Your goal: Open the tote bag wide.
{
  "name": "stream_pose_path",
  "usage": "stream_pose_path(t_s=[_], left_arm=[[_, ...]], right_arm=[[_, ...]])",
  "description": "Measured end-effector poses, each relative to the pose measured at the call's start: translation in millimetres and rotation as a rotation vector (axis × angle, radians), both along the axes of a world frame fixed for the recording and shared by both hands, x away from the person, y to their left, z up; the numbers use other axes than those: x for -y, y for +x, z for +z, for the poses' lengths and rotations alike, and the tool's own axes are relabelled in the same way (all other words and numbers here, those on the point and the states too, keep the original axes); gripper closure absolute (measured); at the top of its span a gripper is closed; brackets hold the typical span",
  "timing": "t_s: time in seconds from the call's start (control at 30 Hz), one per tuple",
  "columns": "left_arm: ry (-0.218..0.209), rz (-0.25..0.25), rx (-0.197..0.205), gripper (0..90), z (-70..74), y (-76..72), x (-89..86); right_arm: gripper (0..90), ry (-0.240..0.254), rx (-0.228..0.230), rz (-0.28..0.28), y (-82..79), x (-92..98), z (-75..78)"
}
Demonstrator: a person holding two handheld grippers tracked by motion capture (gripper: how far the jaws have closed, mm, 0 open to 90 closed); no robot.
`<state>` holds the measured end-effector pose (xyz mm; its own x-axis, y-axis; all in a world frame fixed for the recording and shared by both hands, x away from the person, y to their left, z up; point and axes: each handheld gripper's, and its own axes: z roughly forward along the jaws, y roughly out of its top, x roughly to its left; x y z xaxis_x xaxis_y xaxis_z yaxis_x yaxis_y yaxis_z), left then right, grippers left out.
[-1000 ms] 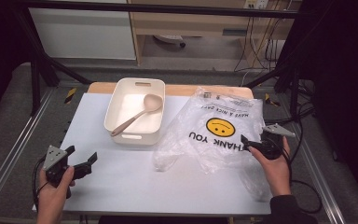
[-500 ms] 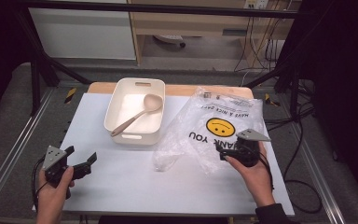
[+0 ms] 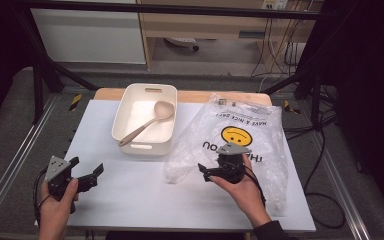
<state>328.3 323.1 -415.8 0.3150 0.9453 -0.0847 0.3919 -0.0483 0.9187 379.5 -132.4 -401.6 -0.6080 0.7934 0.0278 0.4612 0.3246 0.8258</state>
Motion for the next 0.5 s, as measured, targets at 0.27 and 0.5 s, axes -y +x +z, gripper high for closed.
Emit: stream_pose_path(t_s=[0.27, 0.5], left_arm=[[0.000, 0.004, -0.005, 7.2, -0.6, 0.4, -0.4], [0.002, 0.001, -0.008, 7.3, -0.9, 0.5, -0.7]], right_arm=[[10.4, -0.042, -0.041, 0.143, -0.8, -49.9, -15.0], [11.6, -0.047, -0.084, 0.215, 2.9, -83.7, -28.5]])
